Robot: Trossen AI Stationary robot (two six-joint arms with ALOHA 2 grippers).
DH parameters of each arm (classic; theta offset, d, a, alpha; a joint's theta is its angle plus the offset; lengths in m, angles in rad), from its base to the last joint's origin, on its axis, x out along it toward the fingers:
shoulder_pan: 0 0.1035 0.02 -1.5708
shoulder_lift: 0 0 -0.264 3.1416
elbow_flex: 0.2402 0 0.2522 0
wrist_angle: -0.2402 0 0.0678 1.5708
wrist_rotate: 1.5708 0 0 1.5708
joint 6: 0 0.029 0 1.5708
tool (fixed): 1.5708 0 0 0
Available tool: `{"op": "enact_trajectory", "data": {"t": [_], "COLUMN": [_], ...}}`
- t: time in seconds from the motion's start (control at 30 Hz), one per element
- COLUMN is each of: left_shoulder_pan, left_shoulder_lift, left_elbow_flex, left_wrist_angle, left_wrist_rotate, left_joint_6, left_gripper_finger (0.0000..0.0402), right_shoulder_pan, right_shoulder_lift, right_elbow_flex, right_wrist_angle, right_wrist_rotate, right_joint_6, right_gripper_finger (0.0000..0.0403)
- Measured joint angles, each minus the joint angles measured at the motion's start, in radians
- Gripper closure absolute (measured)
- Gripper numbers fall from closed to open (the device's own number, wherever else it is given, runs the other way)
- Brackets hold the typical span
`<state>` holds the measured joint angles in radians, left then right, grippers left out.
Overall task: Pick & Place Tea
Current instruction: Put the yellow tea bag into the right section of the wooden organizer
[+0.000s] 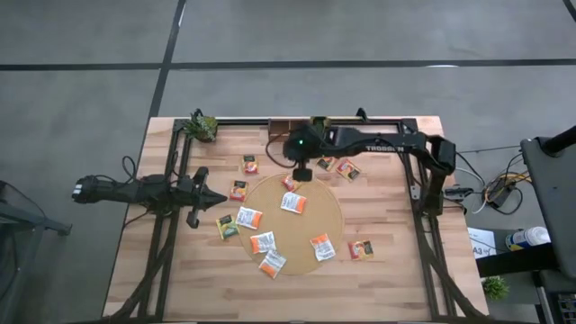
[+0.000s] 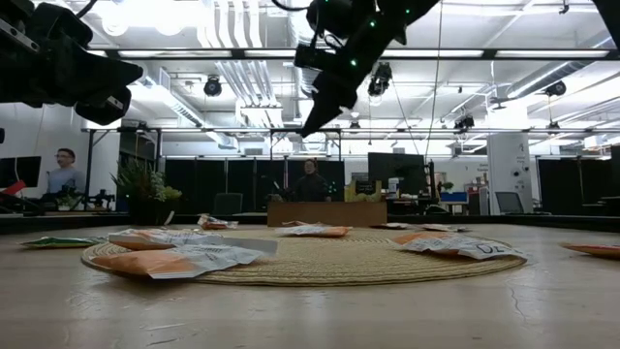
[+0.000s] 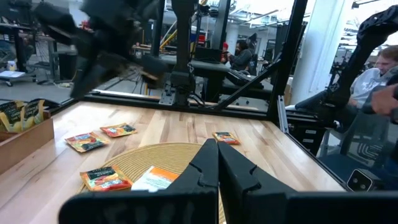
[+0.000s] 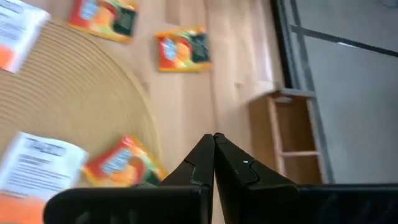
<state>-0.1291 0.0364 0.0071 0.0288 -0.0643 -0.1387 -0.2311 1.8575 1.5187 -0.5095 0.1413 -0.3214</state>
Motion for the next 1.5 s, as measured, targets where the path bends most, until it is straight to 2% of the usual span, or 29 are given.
{"op": "enact_trajectory", "data": {"t": [0.2,0.63,0.73,0.9,1.2,1.43,1.5], "left_shoulder_pan": [0.0,0.0,0.0,0.0,0.0,0.0,0.0], "left_shoulder_lift": [0.0,0.0,0.0,0.0,0.0,0.0,0.0], "left_elbow_flex": [0.0,0.0,0.0,0.0,0.0,0.0,0.0], "left_wrist_angle": [0.0,0.0,0.0,0.0,0.0,0.0,0.0], "left_wrist_rotate": [0.0,0.0,0.0,0.0,0.0,0.0,0.0], "left_joint_6": [0.0,0.0,0.0,0.0,0.0,0.0,0.0], "left_gripper_finger": [0.0402,0.0402,0.0402,0.0402,0.0402,0.0402,0.0402], "right_shoulder_pan": [0.044,0.125,0.149,0.176,0.189,0.188,0.187], "right_shoulder_lift": [0.003,0.003,0.003,0.004,0.005,0.005,0.005], "right_elbow_flex": [0.002,0.002,0.002,0.002,0.009,0.017,0.021], "right_wrist_angle": [-0.004,-0.018,-0.018,-0.006,0.056,0.079,0.08], "right_wrist_rotate": [-0.023,-0.022,-0.067,-0.149,-0.15,-0.155,-0.198], "right_joint_6": [0.107,0.361,0.395,0.432,0.422,0.342,0.328], "right_gripper_finger": [0.0369,0.0235,0.0217,0.0203,0.0202,0.0202,0.0202]}}
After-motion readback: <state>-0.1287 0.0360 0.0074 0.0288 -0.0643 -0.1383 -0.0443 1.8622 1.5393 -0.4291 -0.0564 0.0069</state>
